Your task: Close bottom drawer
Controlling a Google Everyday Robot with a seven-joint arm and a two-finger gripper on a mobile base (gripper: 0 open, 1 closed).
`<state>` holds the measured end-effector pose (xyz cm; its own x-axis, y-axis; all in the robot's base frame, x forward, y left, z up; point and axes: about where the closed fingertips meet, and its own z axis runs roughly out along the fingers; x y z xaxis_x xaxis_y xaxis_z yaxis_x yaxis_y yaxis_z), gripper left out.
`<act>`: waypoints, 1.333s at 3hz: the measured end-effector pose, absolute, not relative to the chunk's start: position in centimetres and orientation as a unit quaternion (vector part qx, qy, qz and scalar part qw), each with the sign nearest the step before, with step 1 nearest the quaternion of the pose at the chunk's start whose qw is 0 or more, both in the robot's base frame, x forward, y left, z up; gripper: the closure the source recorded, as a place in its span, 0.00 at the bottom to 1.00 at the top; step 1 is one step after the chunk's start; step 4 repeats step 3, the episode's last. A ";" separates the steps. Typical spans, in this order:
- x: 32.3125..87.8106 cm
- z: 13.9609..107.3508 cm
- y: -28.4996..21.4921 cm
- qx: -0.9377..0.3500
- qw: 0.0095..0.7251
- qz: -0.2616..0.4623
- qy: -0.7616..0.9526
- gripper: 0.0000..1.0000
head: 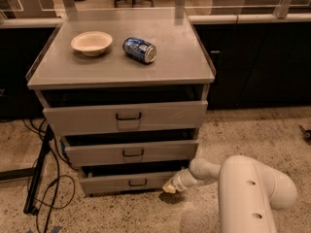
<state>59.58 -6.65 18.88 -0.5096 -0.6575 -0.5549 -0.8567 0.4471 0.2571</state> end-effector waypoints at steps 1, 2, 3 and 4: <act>59.6 18.9 -6.6 -0.457 0.191 0.260 0.829 0.00; 61.4 17.9 -5.0 -0.466 0.188 0.260 0.824 0.00; 61.4 17.9 -5.0 -0.466 0.188 0.260 0.824 0.00; 61.4 17.9 -5.0 -0.466 0.188 0.260 0.824 0.00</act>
Offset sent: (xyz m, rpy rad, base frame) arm 0.0485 0.0322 -0.0120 -0.0055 -0.0229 0.0398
